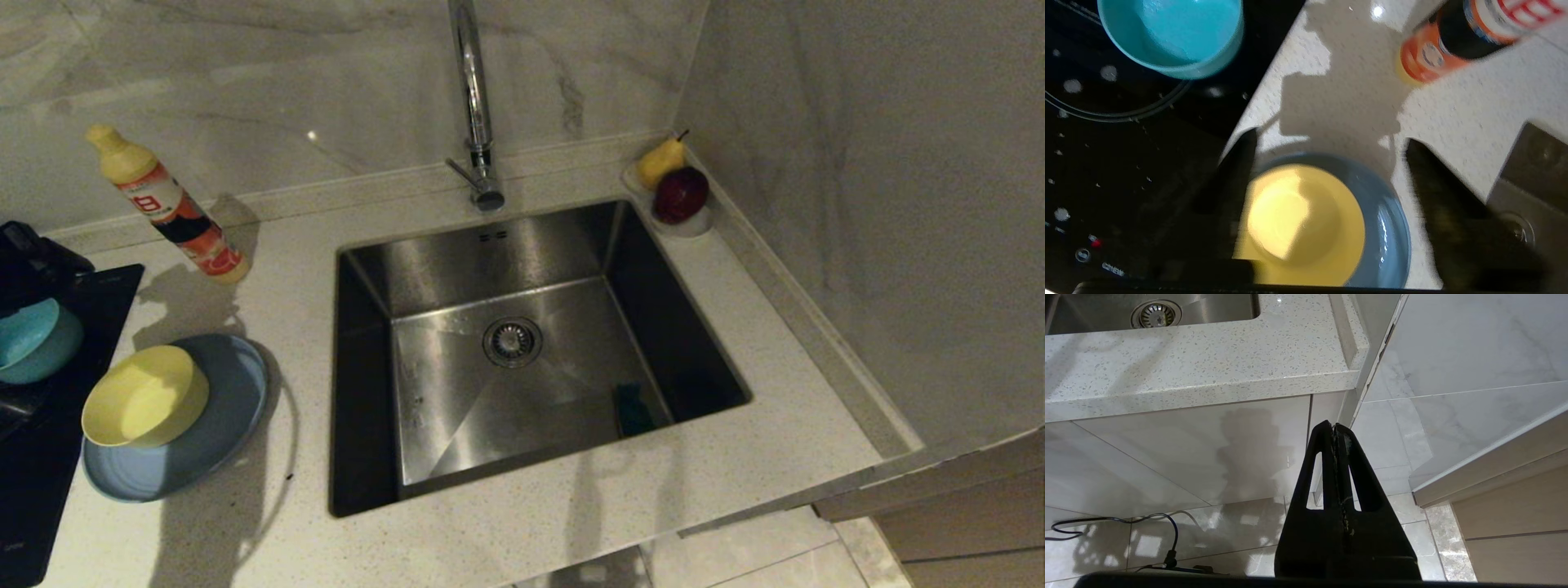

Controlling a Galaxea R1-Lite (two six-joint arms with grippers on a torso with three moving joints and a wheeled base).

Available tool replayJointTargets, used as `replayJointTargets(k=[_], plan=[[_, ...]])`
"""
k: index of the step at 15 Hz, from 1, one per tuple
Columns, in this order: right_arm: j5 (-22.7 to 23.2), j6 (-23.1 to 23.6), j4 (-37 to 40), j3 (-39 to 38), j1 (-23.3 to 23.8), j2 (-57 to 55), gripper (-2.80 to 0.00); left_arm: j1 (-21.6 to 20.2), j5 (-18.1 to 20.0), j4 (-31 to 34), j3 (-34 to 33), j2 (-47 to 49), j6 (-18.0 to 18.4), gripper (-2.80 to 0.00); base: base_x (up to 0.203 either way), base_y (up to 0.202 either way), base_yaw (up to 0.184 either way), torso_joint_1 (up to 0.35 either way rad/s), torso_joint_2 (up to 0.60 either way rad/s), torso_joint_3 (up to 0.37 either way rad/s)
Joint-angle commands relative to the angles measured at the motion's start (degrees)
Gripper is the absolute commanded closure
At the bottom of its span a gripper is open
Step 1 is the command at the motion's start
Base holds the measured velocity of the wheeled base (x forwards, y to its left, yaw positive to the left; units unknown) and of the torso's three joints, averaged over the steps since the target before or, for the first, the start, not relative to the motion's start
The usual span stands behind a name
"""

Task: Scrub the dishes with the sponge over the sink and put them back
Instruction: Place the bowl on the bowl

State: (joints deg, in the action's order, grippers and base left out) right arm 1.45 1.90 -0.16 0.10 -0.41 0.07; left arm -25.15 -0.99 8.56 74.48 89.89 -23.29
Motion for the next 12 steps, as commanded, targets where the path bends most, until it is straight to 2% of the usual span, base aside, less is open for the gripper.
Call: replayJointTargets(k=[1,6,9,12], plan=[[0.03,0.04,-0.02,-0.01,-0.02,0.10,0.00,-2.22,1.46,0.47,1.53,2.07,0.49,0.00,0.000,0.000,0.000,0.000,0.00,0.000],[-0.04,0.04,-0.02,-0.01,-0.02,0.10,0.00,-7.05,2.04,-0.37,4.12,7.43,3.07,0.00,0.000,0.000,0.000,0.000,0.00,0.000],[0.04,0.04,-0.02,-0.01,-0.02,0.10,0.00,-7.96,2.05,-0.40,7.10,10.07,4.13,0.00,0.000,0.000,0.000,0.000,0.00,0.000],[0.04,0.04,-0.02,-0.01,-0.02,0.10,0.00,-8.36,2.05,-0.33,10.55,12.74,6.67,0.00,0.000,0.000,0.000,0.000,0.00,0.000]])
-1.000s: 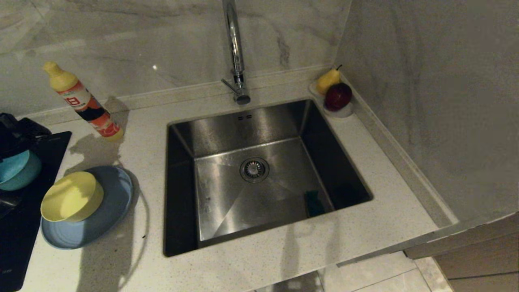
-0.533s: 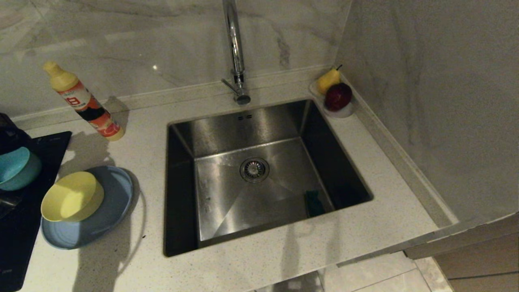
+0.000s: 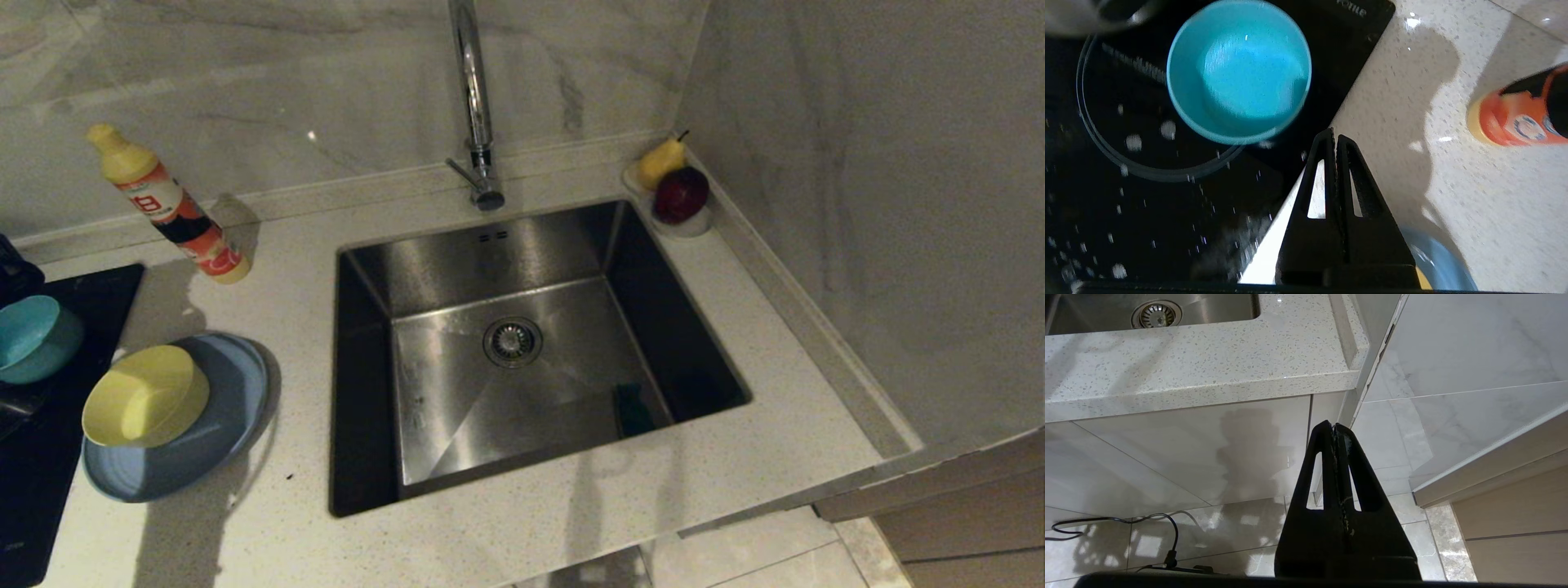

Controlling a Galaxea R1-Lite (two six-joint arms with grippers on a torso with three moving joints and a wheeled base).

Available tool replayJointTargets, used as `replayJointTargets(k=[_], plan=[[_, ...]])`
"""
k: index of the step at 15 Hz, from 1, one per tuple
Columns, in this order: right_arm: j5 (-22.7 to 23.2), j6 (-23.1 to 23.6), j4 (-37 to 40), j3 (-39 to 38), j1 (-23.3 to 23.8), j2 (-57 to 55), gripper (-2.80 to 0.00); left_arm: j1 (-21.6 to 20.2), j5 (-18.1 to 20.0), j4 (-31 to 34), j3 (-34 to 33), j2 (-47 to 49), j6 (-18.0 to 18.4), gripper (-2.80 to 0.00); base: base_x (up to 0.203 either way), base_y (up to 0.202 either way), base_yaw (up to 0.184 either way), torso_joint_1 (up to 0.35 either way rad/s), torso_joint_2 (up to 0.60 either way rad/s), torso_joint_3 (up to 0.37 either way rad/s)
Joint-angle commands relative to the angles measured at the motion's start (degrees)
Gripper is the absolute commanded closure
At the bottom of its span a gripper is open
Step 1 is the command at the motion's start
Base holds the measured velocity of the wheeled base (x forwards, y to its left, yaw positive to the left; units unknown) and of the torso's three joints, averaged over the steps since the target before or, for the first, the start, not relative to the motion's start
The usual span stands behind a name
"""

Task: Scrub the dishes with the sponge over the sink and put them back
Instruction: Place the bowl on the bowl

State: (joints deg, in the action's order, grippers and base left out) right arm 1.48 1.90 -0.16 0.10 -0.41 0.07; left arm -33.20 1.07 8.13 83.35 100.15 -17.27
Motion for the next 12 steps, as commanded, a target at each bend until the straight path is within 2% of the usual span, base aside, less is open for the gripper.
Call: replayJointTargets(k=[1,3,5,8,12], plan=[[0.02,0.04,-0.02,-0.01,-0.02,0.10,0.00,-0.37,-0.05,-0.04,1.92,3.25,2.58,-2.80,0.000,0.000,0.000,0.000,0.00,0.000],[0.02,0.04,-0.02,-0.01,-0.02,0.10,0.00,-0.89,0.42,-0.53,3.61,4.91,3.43,-2.80,0.000,0.000,0.000,0.000,0.00,0.000],[0.02,0.04,-0.02,-0.01,-0.02,0.10,0.00,-1.54,2.60,-0.90,4.79,7.13,3.90,-2.80,0.000,0.000,0.000,0.000,0.00,0.000],[0.02,0.04,-0.02,-0.01,-0.02,0.10,0.00,-2.66,3.17,-1.36,9.24,11.23,3.83,-2.80,0.000,0.000,0.000,0.000,0.00,0.000],[0.02,0.04,-0.02,-0.01,-0.02,0.10,0.00,-3.00,3.63,-3.60,11.19,16.00,4.92,-2.80,0.000,0.000,0.000,0.000,0.00,0.000]])
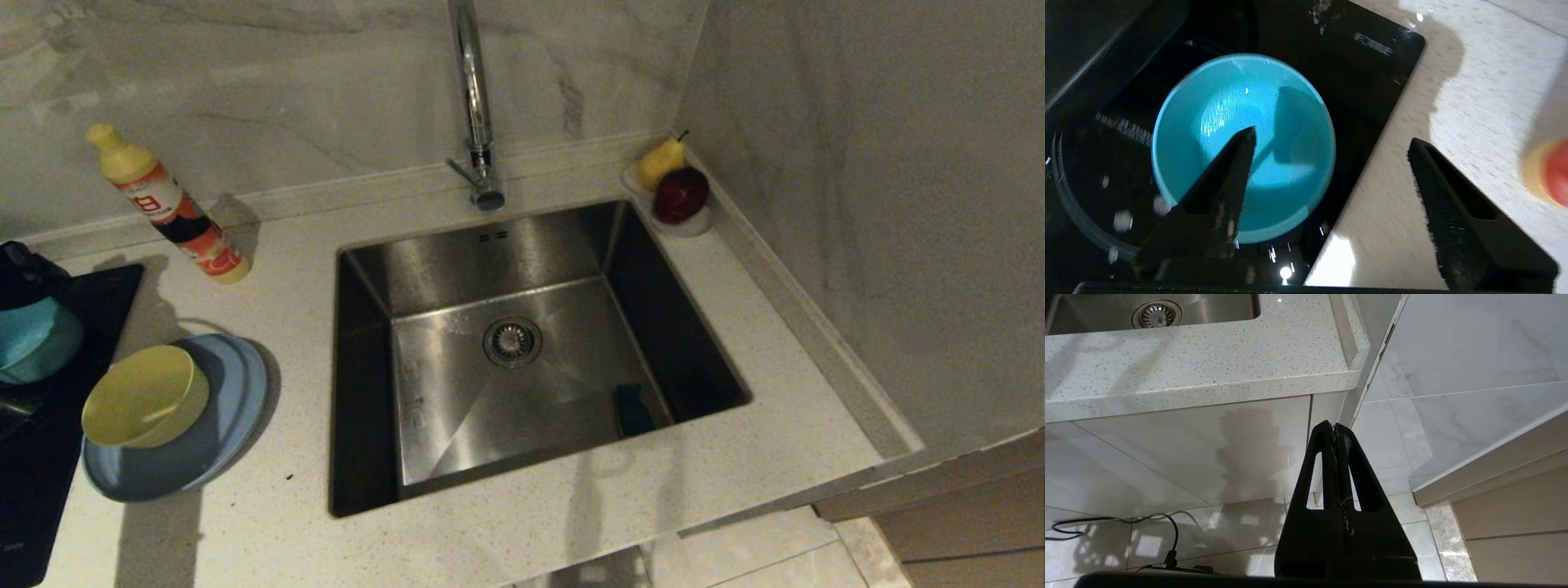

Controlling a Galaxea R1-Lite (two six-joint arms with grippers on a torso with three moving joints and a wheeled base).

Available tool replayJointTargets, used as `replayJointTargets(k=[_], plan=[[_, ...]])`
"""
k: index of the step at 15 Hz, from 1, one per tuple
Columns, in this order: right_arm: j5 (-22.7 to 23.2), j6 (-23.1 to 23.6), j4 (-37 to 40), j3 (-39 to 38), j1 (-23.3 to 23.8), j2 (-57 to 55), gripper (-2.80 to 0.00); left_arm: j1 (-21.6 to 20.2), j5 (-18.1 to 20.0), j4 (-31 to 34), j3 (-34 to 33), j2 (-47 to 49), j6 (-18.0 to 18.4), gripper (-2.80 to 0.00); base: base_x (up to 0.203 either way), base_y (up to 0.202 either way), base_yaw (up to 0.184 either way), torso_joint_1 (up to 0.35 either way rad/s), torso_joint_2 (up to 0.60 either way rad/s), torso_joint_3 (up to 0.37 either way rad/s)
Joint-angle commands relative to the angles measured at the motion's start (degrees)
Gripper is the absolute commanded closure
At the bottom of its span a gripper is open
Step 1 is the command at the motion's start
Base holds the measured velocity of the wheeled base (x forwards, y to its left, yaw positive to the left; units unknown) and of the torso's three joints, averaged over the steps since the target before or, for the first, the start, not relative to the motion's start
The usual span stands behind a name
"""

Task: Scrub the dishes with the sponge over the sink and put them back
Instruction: Place the bowl on the bowl

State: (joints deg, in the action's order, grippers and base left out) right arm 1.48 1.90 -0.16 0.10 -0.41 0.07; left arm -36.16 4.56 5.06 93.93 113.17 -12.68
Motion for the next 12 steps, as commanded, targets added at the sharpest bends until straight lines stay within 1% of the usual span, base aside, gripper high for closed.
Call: replayJointTargets(k=[1,3,6,12], plan=[[-0.07,0.04,-0.02,-0.01,-0.02,0.10,0.00,-0.05,0.33,-1.68,1.00,3.89,1.53,-2.80,0.000,0.000,0.000,0.000,0.00,0.000],[0.02,0.04,-0.02,-0.01,-0.02,0.10,0.00,0.00,1.13,-2.09,1.65,4.74,2.29,-2.80,0.000,0.000,0.000,0.000,0.00,0.000],[-0.02,0.04,-0.02,-0.01,-0.02,0.10,0.00,-0.05,2.10,-2.13,4.61,7.11,2.24,-2.80,0.000,0.000,0.000,0.000,0.00,0.000],[-0.06,0.04,-0.02,-0.01,-0.02,0.10,0.00,0.03,2.47,-2.16,4.16,8.30,2.31,-2.80,0.000,0.000,0.000,0.000,0.00,0.000]])
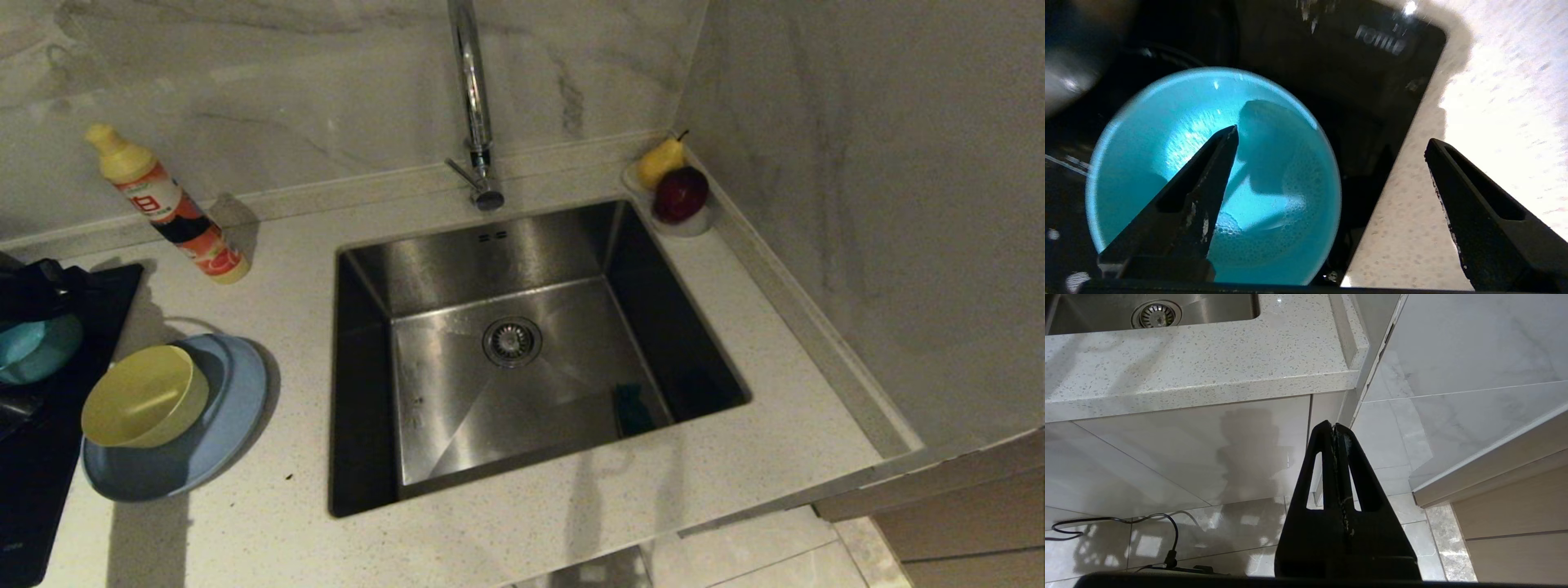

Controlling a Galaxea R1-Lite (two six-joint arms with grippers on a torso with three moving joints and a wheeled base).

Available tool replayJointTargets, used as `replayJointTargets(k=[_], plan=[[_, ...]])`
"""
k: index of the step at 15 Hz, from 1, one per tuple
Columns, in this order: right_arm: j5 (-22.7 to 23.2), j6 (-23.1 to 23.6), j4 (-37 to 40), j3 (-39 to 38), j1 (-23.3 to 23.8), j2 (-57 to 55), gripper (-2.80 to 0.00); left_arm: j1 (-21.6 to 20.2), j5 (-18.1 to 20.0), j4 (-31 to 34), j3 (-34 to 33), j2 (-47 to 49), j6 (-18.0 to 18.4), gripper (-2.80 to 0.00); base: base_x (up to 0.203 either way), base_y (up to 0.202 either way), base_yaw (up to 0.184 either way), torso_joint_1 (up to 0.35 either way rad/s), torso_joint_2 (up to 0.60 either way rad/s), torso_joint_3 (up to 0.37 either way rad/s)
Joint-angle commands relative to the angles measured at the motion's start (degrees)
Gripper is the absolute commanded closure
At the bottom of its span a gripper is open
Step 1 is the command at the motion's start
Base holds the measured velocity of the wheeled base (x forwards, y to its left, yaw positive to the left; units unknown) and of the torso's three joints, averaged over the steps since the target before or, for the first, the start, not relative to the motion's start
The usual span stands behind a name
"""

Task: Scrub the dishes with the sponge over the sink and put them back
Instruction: Place the bowl on the bowl

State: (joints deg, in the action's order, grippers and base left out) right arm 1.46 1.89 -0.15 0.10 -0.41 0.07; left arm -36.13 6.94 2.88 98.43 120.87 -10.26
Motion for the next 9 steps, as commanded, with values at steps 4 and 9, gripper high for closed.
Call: replayJointTargets(k=[4,9], plan=[[0.03,0.04,-0.03,-0.01,-0.02,0.10,0.00,0.01,0.09,-0.16,-0.19,1.73,-0.11,-2.80,0.000,0.000,0.000,0.000,0.00,0.000],[0.03,0.04,-0.03,-0.01,-0.02,0.10,0.00,0.01,0.18,-0.33,-0.61,2.18,-0.46,-2.80,0.000,0.000,0.000,0.000,0.00,0.000]])
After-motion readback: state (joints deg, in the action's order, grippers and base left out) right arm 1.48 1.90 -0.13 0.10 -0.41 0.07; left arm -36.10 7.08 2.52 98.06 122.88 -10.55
